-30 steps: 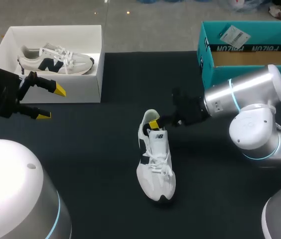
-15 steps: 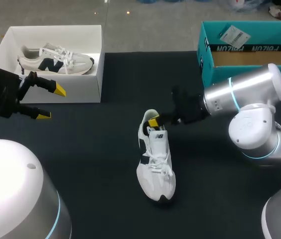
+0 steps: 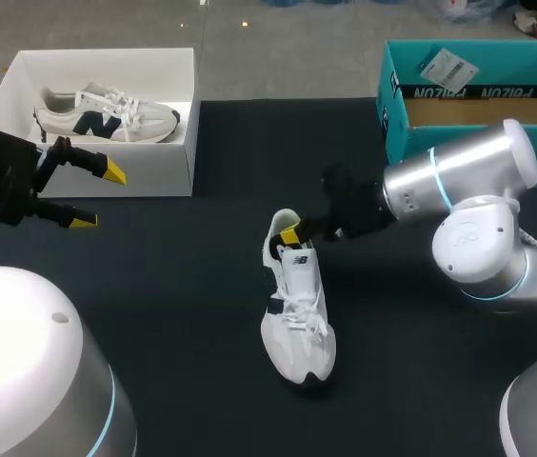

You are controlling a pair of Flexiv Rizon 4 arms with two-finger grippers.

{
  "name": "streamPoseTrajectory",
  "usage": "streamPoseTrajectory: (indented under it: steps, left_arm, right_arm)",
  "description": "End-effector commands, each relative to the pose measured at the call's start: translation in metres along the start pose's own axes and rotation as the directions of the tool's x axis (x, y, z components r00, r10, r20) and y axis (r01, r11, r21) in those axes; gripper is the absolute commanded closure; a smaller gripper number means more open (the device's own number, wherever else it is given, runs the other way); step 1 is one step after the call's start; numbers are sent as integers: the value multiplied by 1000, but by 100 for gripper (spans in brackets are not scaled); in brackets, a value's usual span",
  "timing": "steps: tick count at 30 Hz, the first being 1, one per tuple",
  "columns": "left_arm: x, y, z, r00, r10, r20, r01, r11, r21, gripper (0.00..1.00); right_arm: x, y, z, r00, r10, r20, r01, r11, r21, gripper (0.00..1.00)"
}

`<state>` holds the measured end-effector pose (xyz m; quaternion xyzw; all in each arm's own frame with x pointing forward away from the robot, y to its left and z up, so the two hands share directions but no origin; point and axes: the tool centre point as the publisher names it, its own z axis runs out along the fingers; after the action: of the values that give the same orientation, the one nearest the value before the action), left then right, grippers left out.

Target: Take the shoe out of the shoebox, open the shoe tongue, remove and reinsert the insole, then place the shoe into the shoebox

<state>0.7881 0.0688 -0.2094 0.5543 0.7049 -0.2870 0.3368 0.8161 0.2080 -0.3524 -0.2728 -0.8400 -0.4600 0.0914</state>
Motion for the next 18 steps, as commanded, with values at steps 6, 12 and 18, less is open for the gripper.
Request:
streamPoseTrajectory:
  steps: [6, 12, 18]
  left_arm:
    - [-1, 0, 0, 1000, -1, -5, 1, 1000, -1, 0]
    - [-1, 0, 0, 1000, -1, -5, 1, 1000, -1, 0]
    - [-1, 0, 0, 1000, -1, -5, 1, 1000, -1, 0]
  right_arm:
    - [-5, -7, 14, 1000, 3, 15, -3, 999, 49, 100]
    - [-2, -3, 7, 999, -8, 44, 6, 999, 34, 0]
    - [8, 9, -3, 996, -46, 72, 45, 999, 15, 0]
